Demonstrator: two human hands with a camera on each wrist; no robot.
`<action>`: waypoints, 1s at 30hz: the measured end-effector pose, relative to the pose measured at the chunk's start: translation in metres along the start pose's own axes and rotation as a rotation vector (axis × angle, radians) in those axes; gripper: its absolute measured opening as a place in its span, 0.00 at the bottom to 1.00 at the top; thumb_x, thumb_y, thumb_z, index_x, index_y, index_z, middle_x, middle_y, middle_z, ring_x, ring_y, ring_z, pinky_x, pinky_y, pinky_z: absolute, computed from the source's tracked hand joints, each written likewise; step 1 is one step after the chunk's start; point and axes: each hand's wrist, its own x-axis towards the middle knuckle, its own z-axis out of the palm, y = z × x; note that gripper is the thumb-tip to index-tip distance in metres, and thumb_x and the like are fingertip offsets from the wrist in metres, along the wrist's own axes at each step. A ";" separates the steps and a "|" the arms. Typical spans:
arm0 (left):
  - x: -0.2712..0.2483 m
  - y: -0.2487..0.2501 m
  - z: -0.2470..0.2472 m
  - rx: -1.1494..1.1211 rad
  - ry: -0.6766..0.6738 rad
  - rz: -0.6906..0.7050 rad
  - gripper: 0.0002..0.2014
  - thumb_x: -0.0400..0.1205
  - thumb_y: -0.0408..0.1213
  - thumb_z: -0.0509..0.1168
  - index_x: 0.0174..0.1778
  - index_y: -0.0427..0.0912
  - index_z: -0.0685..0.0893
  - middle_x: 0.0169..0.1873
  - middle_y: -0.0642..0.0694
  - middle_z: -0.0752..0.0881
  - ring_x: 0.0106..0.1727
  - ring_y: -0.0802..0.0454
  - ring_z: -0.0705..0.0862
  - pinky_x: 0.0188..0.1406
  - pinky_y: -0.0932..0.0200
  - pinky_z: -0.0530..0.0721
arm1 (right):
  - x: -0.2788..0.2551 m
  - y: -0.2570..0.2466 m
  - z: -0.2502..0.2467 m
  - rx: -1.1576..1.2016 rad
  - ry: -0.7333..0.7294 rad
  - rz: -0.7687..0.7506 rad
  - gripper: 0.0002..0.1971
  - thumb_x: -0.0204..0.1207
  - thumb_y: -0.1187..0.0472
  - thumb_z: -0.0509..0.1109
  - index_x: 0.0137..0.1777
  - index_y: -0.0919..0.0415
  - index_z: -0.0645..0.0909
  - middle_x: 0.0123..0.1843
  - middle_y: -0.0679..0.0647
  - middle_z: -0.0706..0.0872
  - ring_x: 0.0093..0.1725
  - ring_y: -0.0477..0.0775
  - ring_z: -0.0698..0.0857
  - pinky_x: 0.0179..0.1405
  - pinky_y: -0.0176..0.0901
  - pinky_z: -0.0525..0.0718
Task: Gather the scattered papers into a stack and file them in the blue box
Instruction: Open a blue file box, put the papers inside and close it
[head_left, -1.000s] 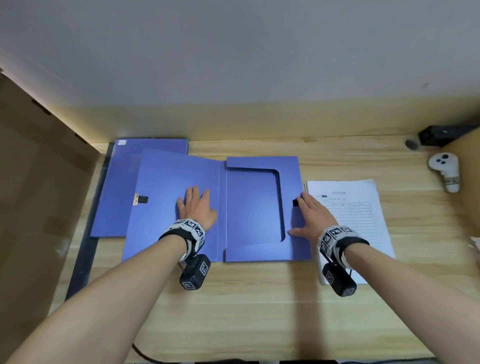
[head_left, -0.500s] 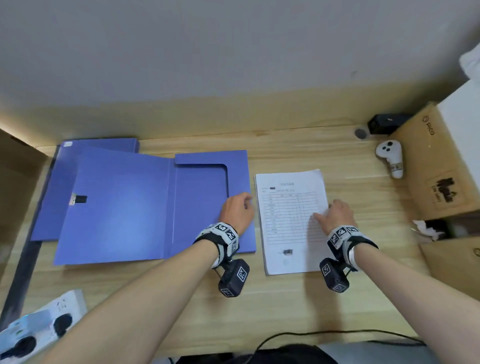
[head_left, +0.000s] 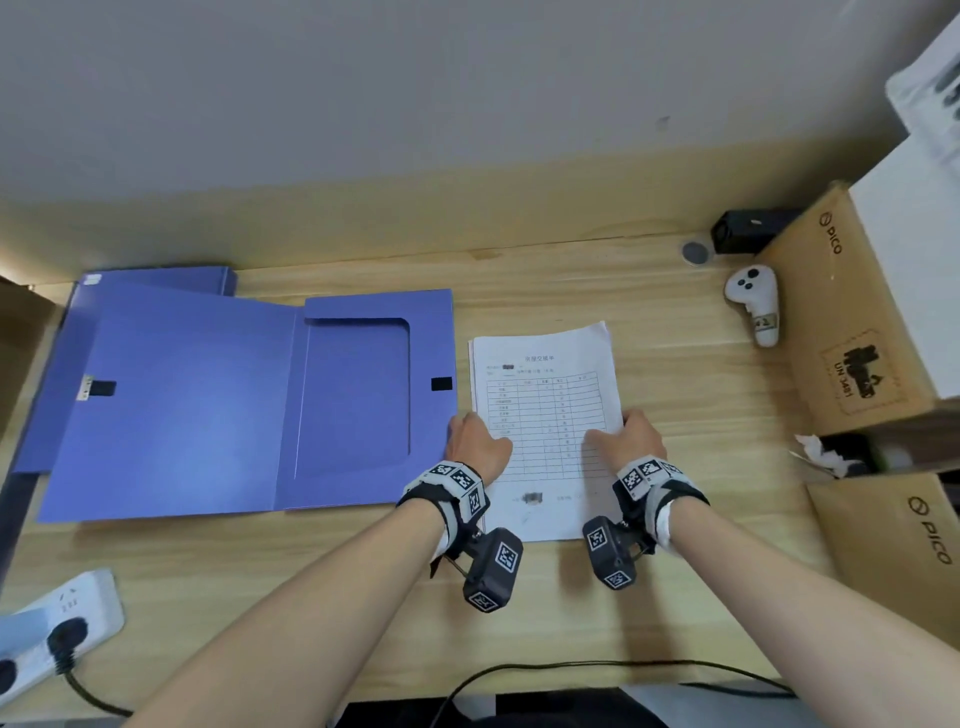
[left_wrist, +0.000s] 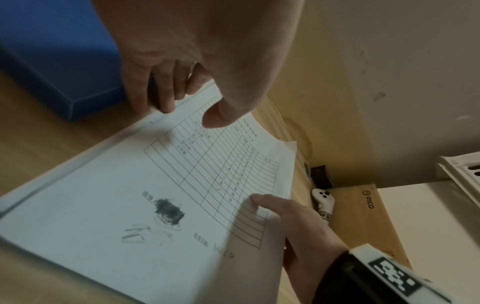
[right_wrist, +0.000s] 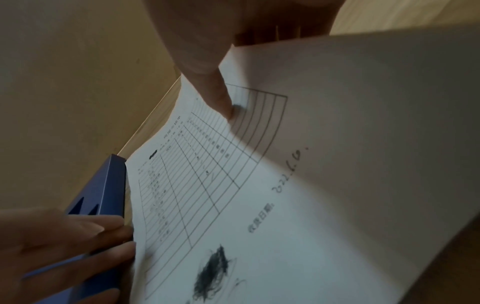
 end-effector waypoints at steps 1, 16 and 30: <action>0.000 0.000 -0.001 -0.002 0.000 0.007 0.17 0.79 0.38 0.63 0.63 0.36 0.75 0.67 0.40 0.72 0.58 0.41 0.81 0.55 0.50 0.82 | 0.000 0.001 0.000 0.046 -0.004 0.006 0.19 0.69 0.58 0.72 0.59 0.57 0.74 0.48 0.53 0.85 0.42 0.58 0.84 0.35 0.43 0.78; 0.000 0.001 -0.006 -0.332 -0.038 -0.048 0.26 0.79 0.37 0.65 0.75 0.41 0.73 0.70 0.46 0.79 0.66 0.47 0.78 0.64 0.52 0.77 | 0.006 0.006 -0.009 0.278 0.042 -0.127 0.15 0.74 0.67 0.68 0.61 0.64 0.78 0.50 0.57 0.85 0.43 0.58 0.83 0.39 0.47 0.83; -0.015 -0.025 -0.107 -0.656 -0.131 -0.023 0.13 0.79 0.42 0.70 0.33 0.42 0.77 0.31 0.42 0.83 0.36 0.44 0.79 0.42 0.53 0.78 | -0.048 -0.097 -0.033 0.470 0.035 -0.350 0.17 0.75 0.71 0.71 0.63 0.66 0.78 0.53 0.60 0.85 0.48 0.59 0.85 0.45 0.46 0.83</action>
